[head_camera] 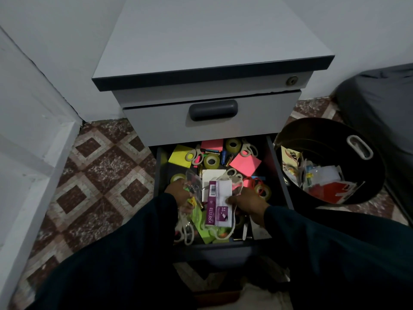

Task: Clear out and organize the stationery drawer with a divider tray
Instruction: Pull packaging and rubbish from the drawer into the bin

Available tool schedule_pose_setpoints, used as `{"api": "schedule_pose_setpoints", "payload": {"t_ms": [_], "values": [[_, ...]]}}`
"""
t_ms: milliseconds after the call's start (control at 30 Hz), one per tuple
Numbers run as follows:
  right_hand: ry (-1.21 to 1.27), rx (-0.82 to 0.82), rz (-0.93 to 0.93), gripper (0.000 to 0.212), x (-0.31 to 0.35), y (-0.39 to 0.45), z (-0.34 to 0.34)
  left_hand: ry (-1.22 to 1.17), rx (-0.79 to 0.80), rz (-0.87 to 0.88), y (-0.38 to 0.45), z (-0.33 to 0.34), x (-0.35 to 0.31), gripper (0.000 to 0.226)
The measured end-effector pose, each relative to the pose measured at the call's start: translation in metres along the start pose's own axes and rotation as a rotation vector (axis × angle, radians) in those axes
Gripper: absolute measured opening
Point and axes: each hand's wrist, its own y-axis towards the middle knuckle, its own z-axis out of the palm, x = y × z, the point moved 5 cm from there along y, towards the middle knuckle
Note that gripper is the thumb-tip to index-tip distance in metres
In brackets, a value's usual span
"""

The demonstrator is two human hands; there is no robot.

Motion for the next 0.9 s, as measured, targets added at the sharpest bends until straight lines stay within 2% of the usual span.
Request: {"api": "schedule_pose_setpoints", "payload": {"t_ms": [133, 233, 333, 467, 633, 800, 900], "values": [[0.059, -0.034, 0.019, 0.014, 0.004, -0.007, -0.014, 0.018, -0.056, 0.059, -0.011, -0.003, -0.006, 0.050], [0.085, -0.043, 0.045, 0.013, 0.006, -0.011, -0.022, 0.094, -0.118, 0.129, -0.021, -0.003, -0.013, 0.041], [0.083, -0.042, 0.065, 0.014, 0.012, -0.020, -0.032, -0.016, -0.076, 0.126, -0.031, 0.002, -0.024, 0.029], [0.104, -0.071, 0.073, 0.014, 0.024, -0.035, -0.050, -0.117, -0.027, 0.096, -0.036, 0.011, -0.039, 0.033], [0.090, -0.139, 0.066, 0.028, 0.039, -0.052, -0.089, -0.112, 0.033, 0.112, -0.046, 0.041, -0.070, 0.039], [0.096, -0.235, 0.069, 0.030, 0.050, -0.065, -0.140, 0.078, 0.023, 0.275, -0.046, 0.078, -0.113, 0.027], [0.112, -0.275, 0.090, 0.027, 0.050, -0.074, -0.172, 0.042, 0.095, 0.264, -0.043, 0.108, -0.138, 0.033]]}}
